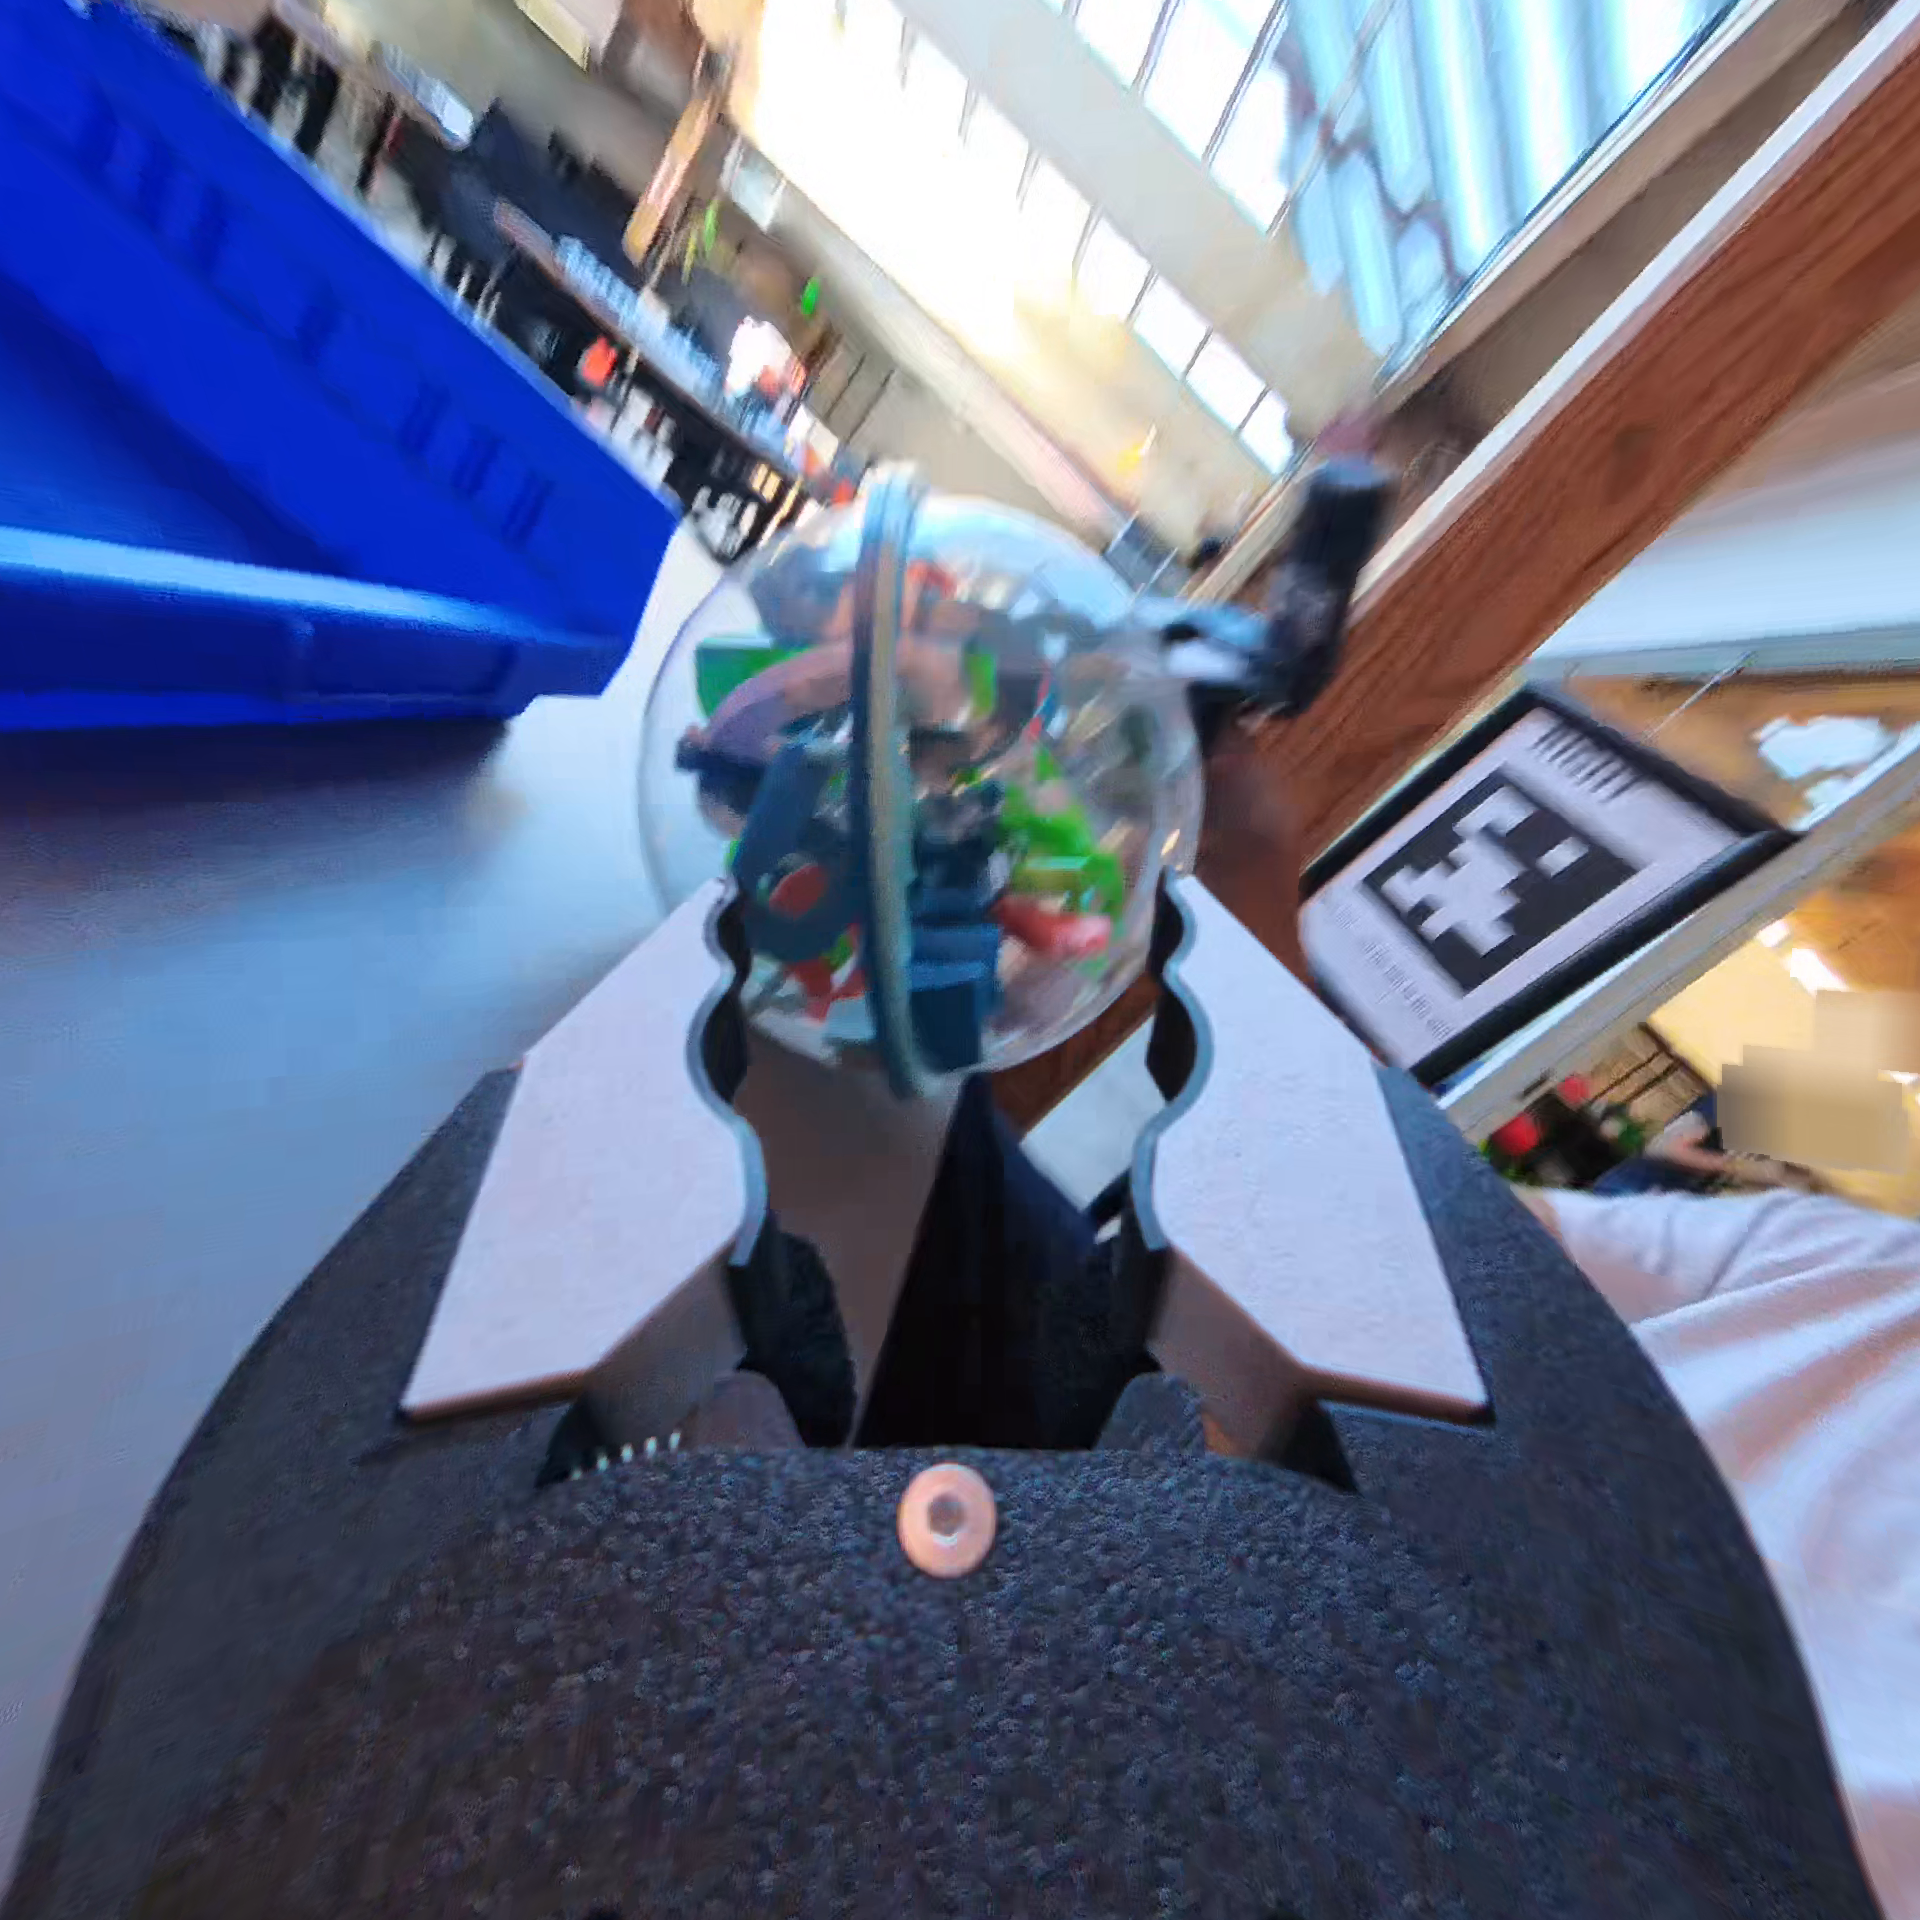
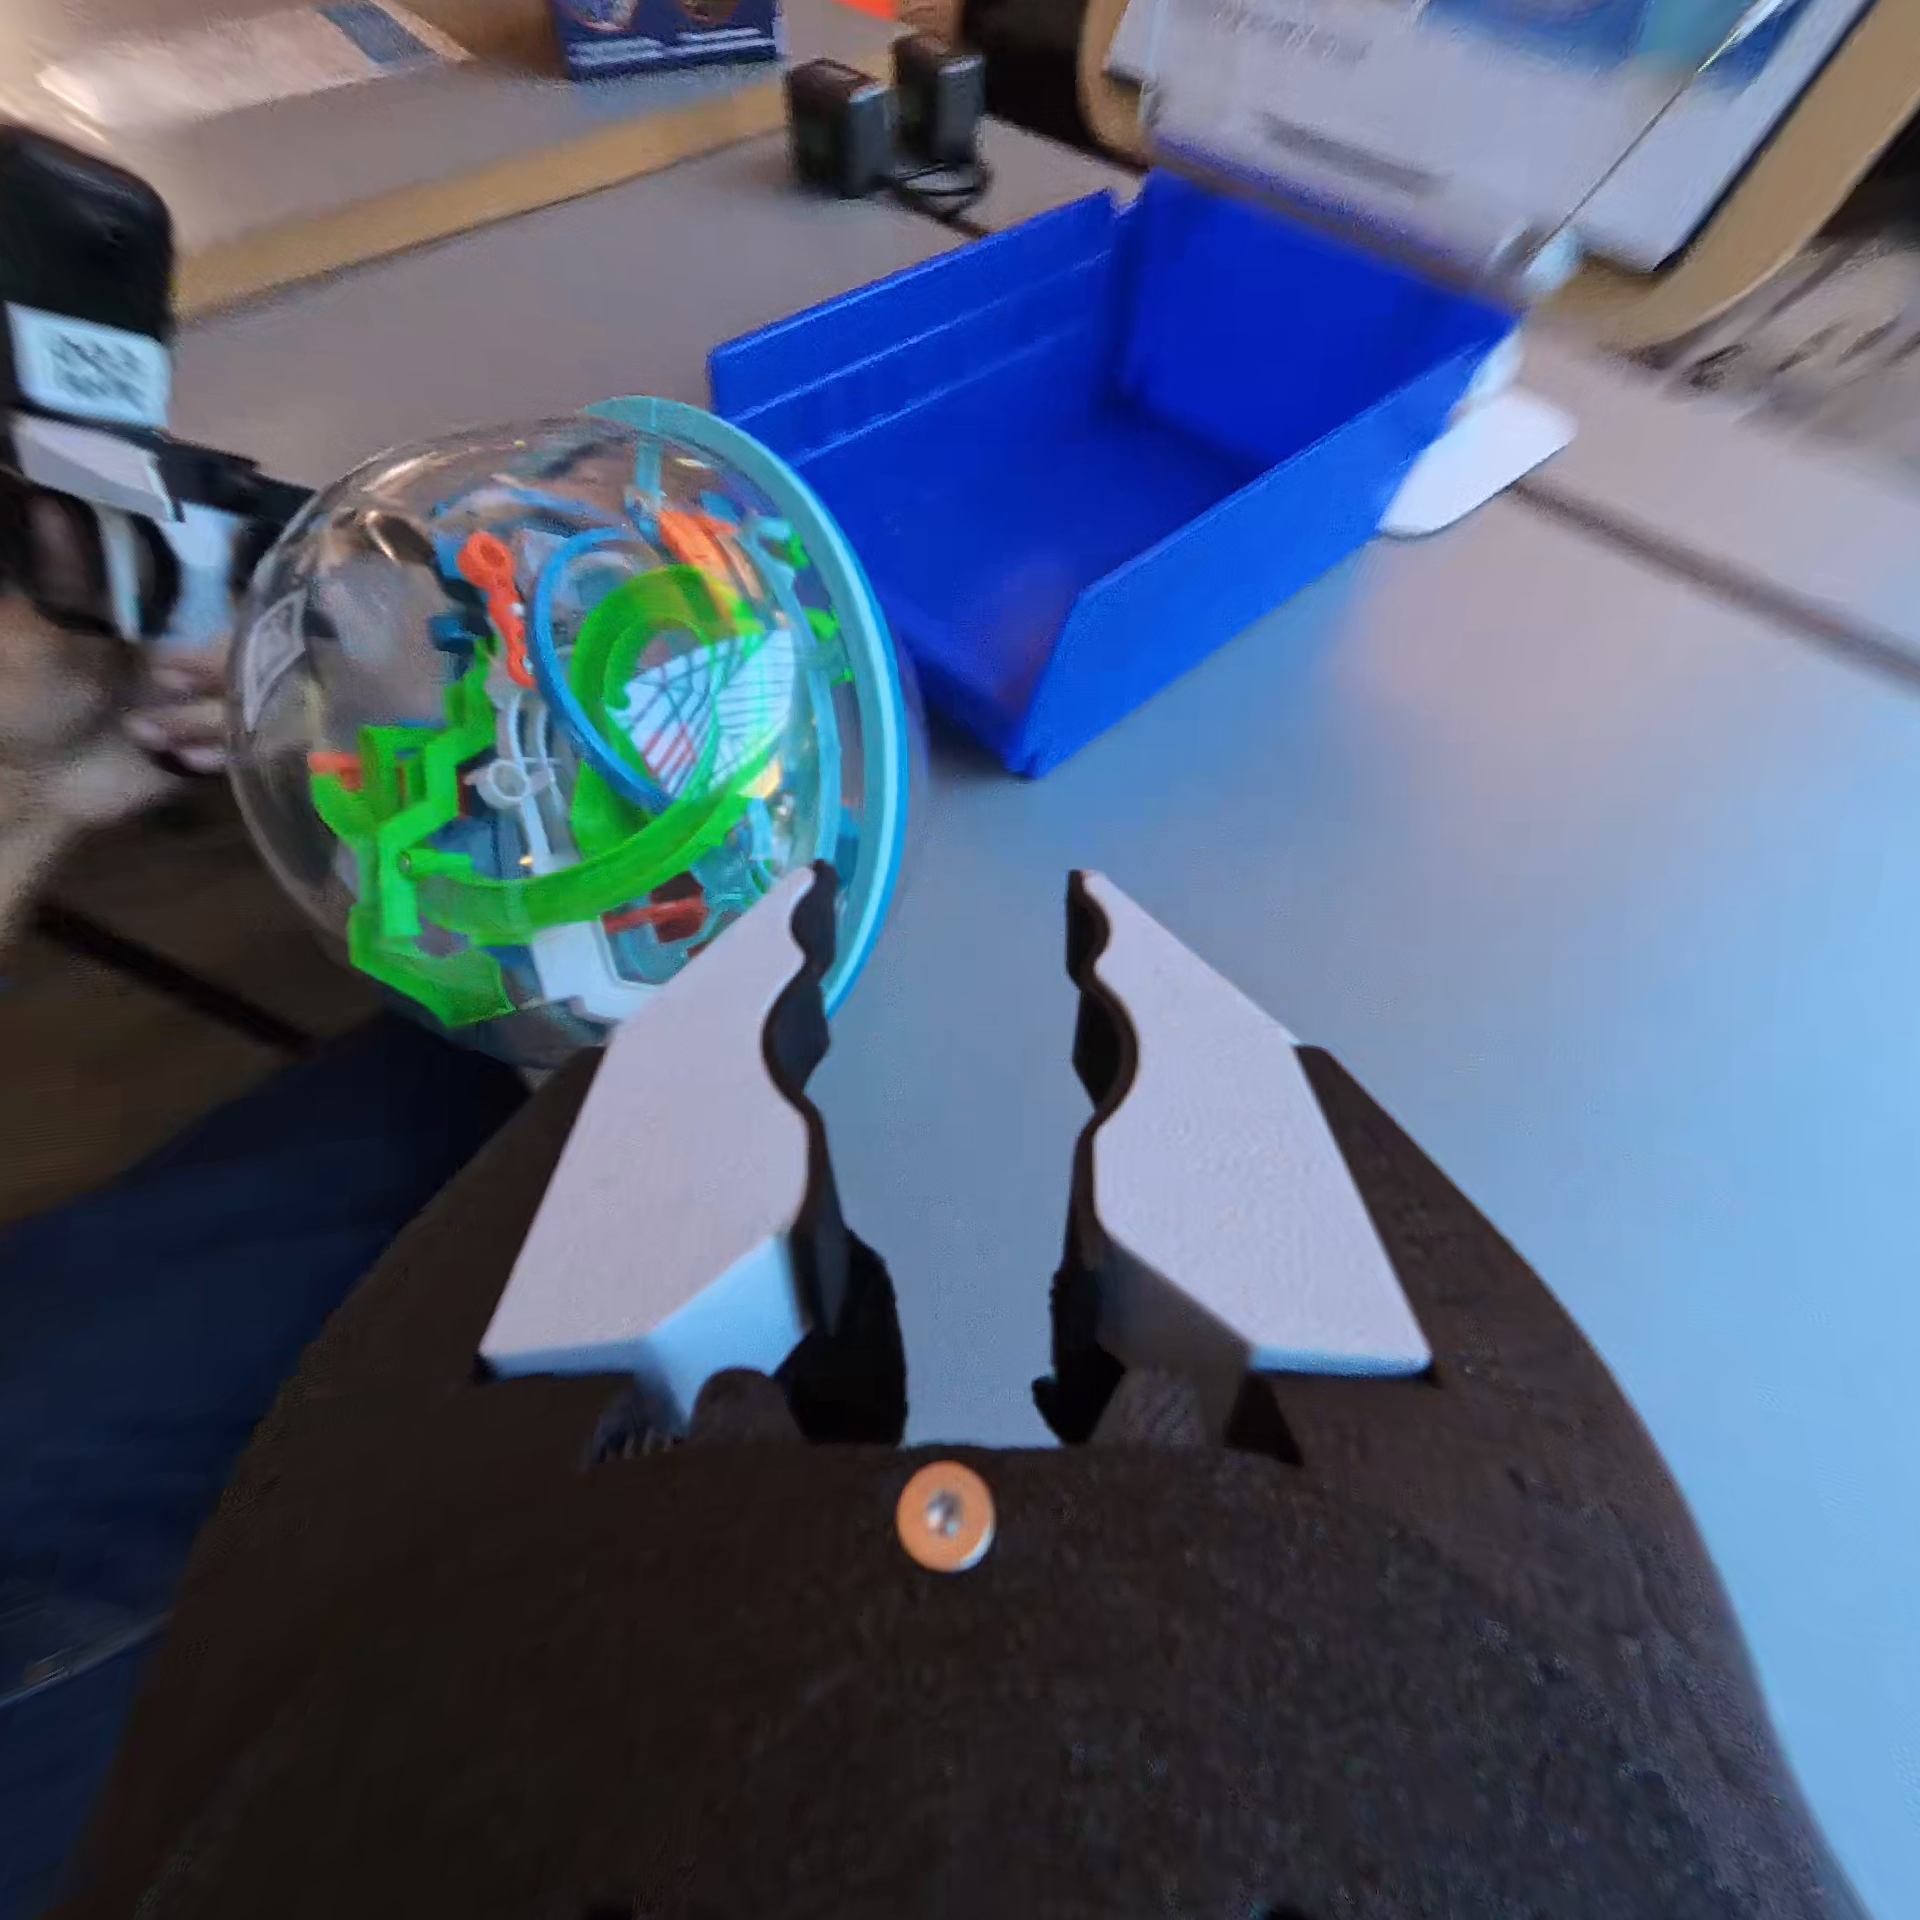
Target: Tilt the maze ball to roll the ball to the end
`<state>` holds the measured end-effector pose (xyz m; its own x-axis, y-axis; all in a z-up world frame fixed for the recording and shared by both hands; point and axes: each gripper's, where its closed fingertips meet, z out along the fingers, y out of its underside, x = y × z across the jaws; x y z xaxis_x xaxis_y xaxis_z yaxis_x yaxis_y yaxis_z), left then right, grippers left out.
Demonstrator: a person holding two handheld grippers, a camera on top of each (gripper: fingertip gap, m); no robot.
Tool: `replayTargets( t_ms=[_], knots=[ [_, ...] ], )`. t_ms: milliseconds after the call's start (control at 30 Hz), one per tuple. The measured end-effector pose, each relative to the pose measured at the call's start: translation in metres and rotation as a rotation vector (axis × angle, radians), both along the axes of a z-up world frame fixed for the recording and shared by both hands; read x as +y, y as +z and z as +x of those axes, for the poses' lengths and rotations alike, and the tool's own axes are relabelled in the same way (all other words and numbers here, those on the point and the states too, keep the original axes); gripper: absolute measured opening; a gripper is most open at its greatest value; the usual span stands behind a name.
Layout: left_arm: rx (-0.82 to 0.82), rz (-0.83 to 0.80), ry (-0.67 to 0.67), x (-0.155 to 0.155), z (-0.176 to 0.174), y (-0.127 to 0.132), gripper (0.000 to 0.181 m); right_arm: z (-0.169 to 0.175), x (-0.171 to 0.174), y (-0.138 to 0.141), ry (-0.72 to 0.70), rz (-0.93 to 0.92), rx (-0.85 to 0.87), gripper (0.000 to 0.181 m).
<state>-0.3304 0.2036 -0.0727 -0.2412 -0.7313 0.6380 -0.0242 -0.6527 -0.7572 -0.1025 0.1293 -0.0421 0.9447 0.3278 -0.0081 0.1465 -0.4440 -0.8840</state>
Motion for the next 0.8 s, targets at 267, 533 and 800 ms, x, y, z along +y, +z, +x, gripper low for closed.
replayTargets(
  t_ms=[267, 533, 800],
  knots=[
    [0.024, 0.120, 0.094, -0.032, 0.017, -0.009, 0.074, -0.047, -0.007, -0.028, 0.456, 0.032, 0.482, 0.051],
    [-0.037, 0.031, 0.099, -0.022, 0.019, -0.008, 0.064, -0.065, -0.006, -0.024, 0.541, 0.100, 0.509, 0.029],
    [-0.118, 0.002, 0.137, -0.009, 0.010, 0.011, 0.054, -0.072, 0.002, -0.015, 0.523, 0.229, 0.391, 0.008]
  ],
)
